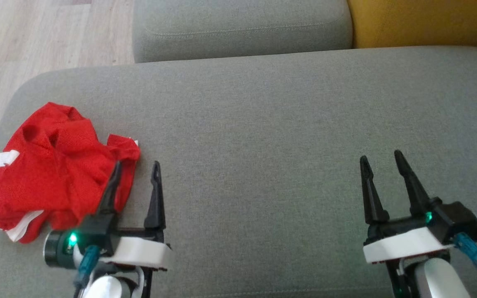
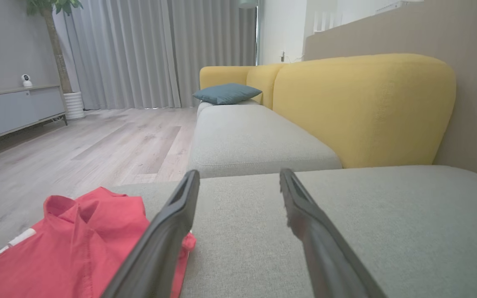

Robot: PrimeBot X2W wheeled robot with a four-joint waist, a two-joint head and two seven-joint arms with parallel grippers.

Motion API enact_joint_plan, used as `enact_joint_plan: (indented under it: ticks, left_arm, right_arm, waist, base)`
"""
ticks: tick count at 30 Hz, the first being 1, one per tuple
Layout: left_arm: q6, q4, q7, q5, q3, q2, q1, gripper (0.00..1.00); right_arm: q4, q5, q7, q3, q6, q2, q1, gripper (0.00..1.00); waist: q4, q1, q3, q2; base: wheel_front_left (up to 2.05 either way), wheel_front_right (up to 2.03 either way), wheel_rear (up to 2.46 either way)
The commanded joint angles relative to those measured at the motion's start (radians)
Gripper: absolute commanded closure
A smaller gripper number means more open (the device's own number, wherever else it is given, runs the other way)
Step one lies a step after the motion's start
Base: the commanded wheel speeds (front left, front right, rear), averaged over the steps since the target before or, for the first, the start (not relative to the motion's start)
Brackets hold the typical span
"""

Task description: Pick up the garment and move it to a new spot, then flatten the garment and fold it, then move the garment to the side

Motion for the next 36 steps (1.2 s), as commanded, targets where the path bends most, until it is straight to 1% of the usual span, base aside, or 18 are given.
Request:
enact_joint_plan:
  ticks: [1, 2, 4, 6, 10, 13, 20, 23, 26, 30, 31, 36]
  left_arm:
    - [-0.008, -0.049, -0.016, 0.014, 0.053, -0.005, -0.029, 0.00]
    - [-0.008, -0.049, -0.016, 0.014, 0.053, -0.005, -0.029, 0.00]
    - [-0.024, -0.050, -0.022, 0.024, 0.073, -0.018, -0.017, 0.00]
    - [-0.044, -0.046, -0.028, 0.040, 0.091, -0.031, -0.005, 0.00]
    - [-0.087, 0.000, -0.038, 0.086, 0.107, -0.052, 0.016, 0.00]
    - [-0.115, 0.034, -0.038, 0.096, 0.124, -0.070, 0.019, 0.00]
    - [-0.151, 0.049, -0.038, 0.123, 0.162, -0.101, 0.022, 0.00]
    - [-0.164, 0.052, -0.038, 0.132, 0.171, -0.110, 0.021, 0.00]
    - [-0.172, 0.056, -0.038, 0.138, 0.179, -0.119, 0.024, 0.00]
    - [-0.175, 0.059, -0.038, 0.142, 0.195, -0.128, 0.034, 0.00]
    - [-0.175, 0.060, -0.038, 0.146, 0.207, -0.130, 0.041, 0.00]
    - [-0.181, 0.063, -0.038, 0.158, 0.234, -0.128, 0.058, 0.00]
  right_arm:
    - [-0.007, 0.015, -0.018, 0.026, 0.004, -0.008, -0.036, 0.00]
    - [-0.007, 0.015, -0.018, 0.026, 0.004, -0.008, -0.036, 0.00]
    - [0.016, 0.035, -0.024, 0.032, 0.004, -0.008, -0.038, 0.00]
    - [0.039, 0.065, -0.030, 0.035, 0.004, -0.008, -0.039, 0.00]
    - [0.078, 0.086, -0.041, 0.038, 0.004, -0.008, -0.045, 0.00]
    - [0.095, 0.097, -0.041, 0.037, 0.004, -0.008, -0.051, 0.00]
    - [0.105, 0.102, -0.041, 0.036, 0.004, -0.008, -0.056, 0.00]
    - [0.110, 0.104, -0.041, 0.030, 0.004, -0.008, -0.054, 0.00]
    - [0.116, 0.104, -0.041, 0.028, 0.004, -0.008, -0.050, 0.00]
    - [0.125, 0.097, -0.041, 0.042, 0.004, -0.008, -0.038, 0.00]
    - [0.127, 0.097, -0.041, 0.052, 0.004, -0.008, -0.031, 0.00]
    - [0.131, 0.112, -0.041, 0.074, 0.004, -0.008, -0.015, 0.00]
  waist:
    - [0.000, 0.0000, -0.002, 0.0000]
    - [0.000, 0.0000, -0.002, 0.0000]
    - [-0.001, 0.0000, -0.003, 0.0000]
    - [-0.002, 0.0000, -0.004, 0.0000]
    - [-0.005, 0.0000, -0.007, 0.0000]
    - [-0.006, 0.0000, -0.009, 0.0000]
    - [-0.009, 0.0000, -0.009, 0.0000]
    - [0.002, 0.0000, -0.011, 0.0000]
    - [0.030, 0.0000, -0.017, 0.0000]
    - [0.087, 0.0000, -0.029, 0.0000]
    - [0.119, 0.0000, -0.036, 0.0000]
    - [0.201, 0.0000, -0.053, 0.0000]
  base:
    - [0.00, 0.00, 0.00]
    - [0.00, 0.00, 0.00]
    - [0.00, 0.00, 0.00]
    - [0.00, 0.00, 0.00]
    - [0.00, 0.00, 0.00]
    - [0.00, 0.00, 0.00]
    - [0.00, 0.00, 0.00]
    - [0.00, 0.00, 0.00]
    - [0.00, 0.00, 0.00]
    - [0.00, 0.00, 0.00]
    - [0.00, 0.00, 0.00]
    - [0.00, 0.00, 0.00]
